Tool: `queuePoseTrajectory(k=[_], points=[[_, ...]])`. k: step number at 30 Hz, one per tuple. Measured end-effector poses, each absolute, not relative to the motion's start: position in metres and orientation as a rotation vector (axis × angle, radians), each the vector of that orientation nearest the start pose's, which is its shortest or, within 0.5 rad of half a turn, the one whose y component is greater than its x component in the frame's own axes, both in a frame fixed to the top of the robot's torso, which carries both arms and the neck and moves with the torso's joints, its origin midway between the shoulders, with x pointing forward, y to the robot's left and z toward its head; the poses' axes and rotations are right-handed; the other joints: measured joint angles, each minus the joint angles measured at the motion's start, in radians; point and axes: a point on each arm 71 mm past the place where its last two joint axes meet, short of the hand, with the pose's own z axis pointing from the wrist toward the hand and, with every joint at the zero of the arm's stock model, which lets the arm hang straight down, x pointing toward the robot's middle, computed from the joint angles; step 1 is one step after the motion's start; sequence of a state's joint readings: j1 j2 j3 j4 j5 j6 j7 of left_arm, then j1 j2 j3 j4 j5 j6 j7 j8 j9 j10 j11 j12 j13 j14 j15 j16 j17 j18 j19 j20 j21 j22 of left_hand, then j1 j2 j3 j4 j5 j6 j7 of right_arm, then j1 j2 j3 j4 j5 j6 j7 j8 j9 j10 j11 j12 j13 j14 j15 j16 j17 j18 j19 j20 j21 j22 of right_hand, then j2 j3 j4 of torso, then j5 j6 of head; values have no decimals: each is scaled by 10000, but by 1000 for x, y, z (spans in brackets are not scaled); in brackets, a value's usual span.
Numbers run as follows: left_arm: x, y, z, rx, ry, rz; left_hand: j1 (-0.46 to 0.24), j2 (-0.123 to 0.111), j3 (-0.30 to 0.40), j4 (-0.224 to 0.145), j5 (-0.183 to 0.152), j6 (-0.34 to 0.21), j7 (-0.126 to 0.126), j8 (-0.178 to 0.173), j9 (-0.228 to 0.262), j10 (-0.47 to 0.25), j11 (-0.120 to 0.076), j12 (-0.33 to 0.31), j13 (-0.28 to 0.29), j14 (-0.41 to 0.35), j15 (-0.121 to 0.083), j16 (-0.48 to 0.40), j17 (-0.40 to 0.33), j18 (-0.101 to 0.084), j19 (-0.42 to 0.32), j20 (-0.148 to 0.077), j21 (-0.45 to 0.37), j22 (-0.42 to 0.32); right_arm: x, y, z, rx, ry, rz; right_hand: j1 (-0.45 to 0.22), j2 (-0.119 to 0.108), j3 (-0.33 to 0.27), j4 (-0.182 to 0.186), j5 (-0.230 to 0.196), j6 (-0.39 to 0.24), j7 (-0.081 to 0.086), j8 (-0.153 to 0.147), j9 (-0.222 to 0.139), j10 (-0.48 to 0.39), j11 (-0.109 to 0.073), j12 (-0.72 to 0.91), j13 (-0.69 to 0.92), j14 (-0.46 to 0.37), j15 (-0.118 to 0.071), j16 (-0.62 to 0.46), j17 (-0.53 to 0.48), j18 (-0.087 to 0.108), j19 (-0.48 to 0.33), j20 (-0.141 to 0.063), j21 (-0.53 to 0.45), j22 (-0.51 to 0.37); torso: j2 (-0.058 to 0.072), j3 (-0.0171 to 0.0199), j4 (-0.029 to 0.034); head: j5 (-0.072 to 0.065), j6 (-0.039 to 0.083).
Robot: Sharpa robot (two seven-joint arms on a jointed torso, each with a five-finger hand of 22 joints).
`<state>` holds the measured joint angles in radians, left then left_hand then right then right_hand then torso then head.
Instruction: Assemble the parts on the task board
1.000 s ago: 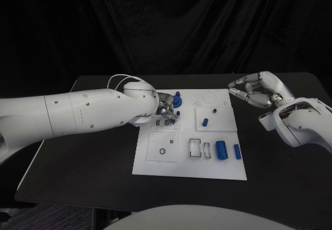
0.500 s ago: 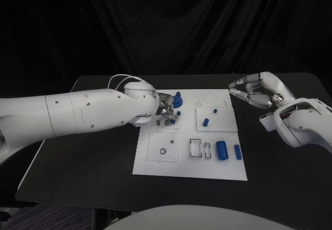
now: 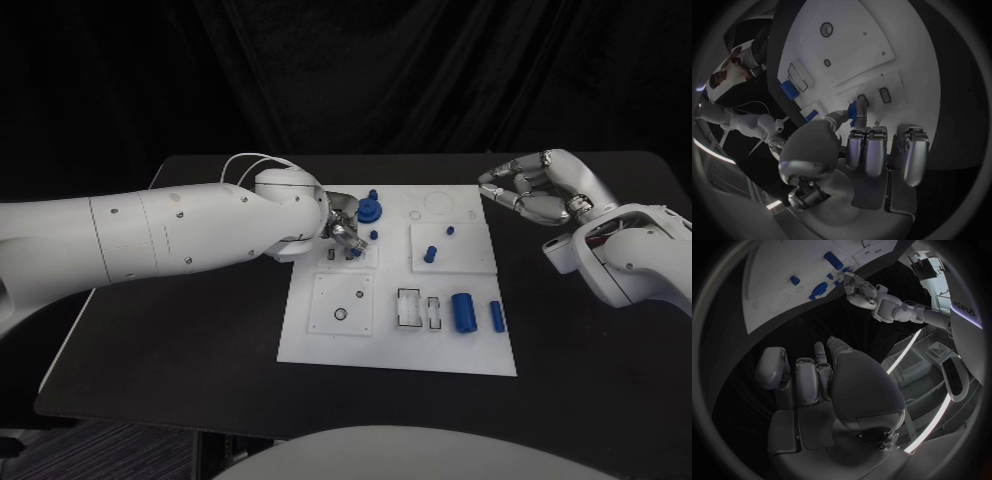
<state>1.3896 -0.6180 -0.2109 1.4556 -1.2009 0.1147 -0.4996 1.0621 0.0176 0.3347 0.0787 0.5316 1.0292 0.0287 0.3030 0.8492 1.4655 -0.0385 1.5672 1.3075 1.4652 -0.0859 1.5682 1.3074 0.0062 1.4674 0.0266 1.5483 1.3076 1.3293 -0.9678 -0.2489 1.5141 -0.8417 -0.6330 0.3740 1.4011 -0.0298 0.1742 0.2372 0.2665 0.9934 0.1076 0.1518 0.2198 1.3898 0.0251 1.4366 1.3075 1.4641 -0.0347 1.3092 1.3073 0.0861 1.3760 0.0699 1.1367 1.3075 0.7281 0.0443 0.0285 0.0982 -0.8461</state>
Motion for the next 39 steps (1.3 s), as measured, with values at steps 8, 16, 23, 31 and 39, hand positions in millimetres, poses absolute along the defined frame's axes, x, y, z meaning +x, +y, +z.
queuePoseTrajectory(k=[8,16,23,31,39], points=[[496,132,-192,1727,22028,-3530,-57,-57,317,-126,28,25,25,-42,84,0,0,0,0,0,1,0,0,-1,0,0,-38,-1,478,-272,-169,2082,13745,9443,-12,12,0,0,0,0,0,0,1,0,0,0,0,0,0,1,0,0,0,0,0,-1,1,-3,10,68,-35],[495,136,-192,1653,22009,-3533,-234,-91,541,-176,88,50,30,-42,174,0,1,0,0,0,1,0,0,0,0,1,-38,-1,478,-272,-169,2103,13787,9430,-12,12,0,0,0,0,0,-38,1,0,0,-36,0,0,0,-36,0,0,0,0,0,-1,4,-6,11,115,-61],[493,143,-191,1399,21909,-3564,-403,-104,841,-291,-160,207,-8,-49,263,-1,1,0,-1,0,1,0,0,0,0,1,-44,-1,478,-272,-170,2131,13857,9421,-12,12,0,0,0,0,0,-38,1,-38,38,-41,0,0,0,-36,0,0,0,0,-60,-2,5,-6,10,122,-103],[492,152,-192,446,22062,-3956,-508,-106,959,-322,-321,221,5,-49,327,-1,1,0,-1,0,1,0,0,0,0,1,-117,-2,478,-273,-170,2161,13909,9399,-12,12,0,-1,0,0,0,-38,2,-37,37,-41,0,0,0,-36,0,0,0,0,-60,-2,4,-4,-11,134,-136],[492,157,-191,-313,21942,-4297,-509,-105,1005,-347,-333,249,38,-49,329,0,1,0,0,0,1,0,0,0,0,1,-117,-2,478,-274,-170,2181,13942,9386,-12,12,0,-1,0,0,0,-38,2,-37,37,-41,0,0,0,-35,0,-1,0,0,-60,-2,-1,-4,0,124,-156]])
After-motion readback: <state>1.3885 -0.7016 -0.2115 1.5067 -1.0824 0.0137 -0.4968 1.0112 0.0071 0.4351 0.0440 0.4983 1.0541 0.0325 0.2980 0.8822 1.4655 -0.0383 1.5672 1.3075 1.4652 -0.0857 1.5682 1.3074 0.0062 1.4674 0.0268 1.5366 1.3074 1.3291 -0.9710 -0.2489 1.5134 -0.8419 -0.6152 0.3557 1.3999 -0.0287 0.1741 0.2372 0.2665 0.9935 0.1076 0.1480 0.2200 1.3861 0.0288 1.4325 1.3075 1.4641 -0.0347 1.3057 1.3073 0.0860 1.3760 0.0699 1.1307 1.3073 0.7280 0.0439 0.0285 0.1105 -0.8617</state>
